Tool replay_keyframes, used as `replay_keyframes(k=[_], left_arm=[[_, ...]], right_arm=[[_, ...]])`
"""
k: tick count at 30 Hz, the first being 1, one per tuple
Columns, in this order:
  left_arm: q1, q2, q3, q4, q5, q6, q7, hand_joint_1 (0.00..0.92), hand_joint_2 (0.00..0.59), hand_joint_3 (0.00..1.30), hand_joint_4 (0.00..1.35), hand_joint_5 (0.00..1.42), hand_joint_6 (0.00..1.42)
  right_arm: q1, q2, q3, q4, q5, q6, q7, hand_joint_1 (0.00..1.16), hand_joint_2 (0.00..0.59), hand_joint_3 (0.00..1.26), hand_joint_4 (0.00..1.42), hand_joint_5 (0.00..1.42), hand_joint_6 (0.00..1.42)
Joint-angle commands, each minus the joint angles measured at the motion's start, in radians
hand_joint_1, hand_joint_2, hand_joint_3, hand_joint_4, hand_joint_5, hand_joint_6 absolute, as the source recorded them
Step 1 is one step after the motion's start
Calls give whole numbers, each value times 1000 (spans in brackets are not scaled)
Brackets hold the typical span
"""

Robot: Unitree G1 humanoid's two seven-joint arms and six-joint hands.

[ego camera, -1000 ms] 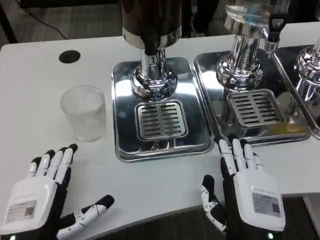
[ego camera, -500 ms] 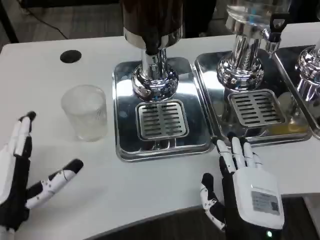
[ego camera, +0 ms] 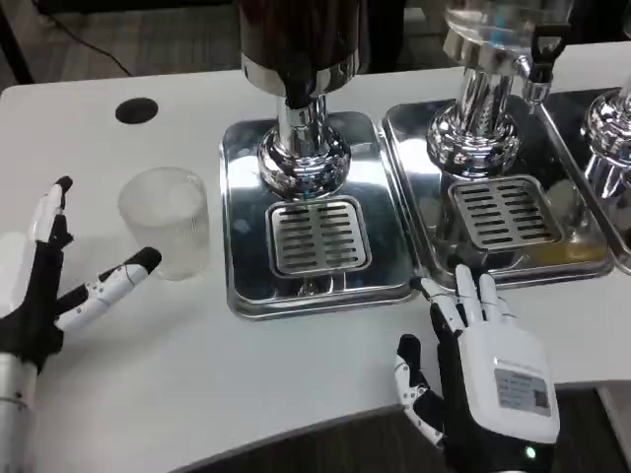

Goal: Grasp the cup under the faucet to collect the drink, then remove the cup.

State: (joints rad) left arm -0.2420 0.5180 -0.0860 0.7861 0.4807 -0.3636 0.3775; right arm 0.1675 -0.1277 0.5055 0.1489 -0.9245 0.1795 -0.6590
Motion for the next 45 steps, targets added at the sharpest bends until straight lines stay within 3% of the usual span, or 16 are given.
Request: replay_keyframes(k=[1,12,24,35,45], left_arm=[[-96,-19,-19,117,-12,-17,-17,64,32,0,0,224,364],[-234,-29,-60,280,-17,-31,-79,135,46,0,23,269,424],[-321,-37,-95,360,-12,-36,-124,219,45,0,5,291,429],[-350,-42,-114,390,-12,-61,-124,253,43,0,0,299,431],[-374,-55,-110,438,-29,-91,-114,280,56,31,98,395,552]], right_arm=[[-1,1,-6,-3,3,-1,4,591,541,264,61,13,113],[3,-2,-9,-17,0,-3,3,603,545,320,86,37,128],[8,-5,-10,-24,-2,-9,-1,628,541,363,109,50,128],[30,-3,-2,-43,-12,-5,-5,649,530,396,119,65,128],[47,-4,2,-60,-19,-3,-4,662,528,404,140,94,128]])
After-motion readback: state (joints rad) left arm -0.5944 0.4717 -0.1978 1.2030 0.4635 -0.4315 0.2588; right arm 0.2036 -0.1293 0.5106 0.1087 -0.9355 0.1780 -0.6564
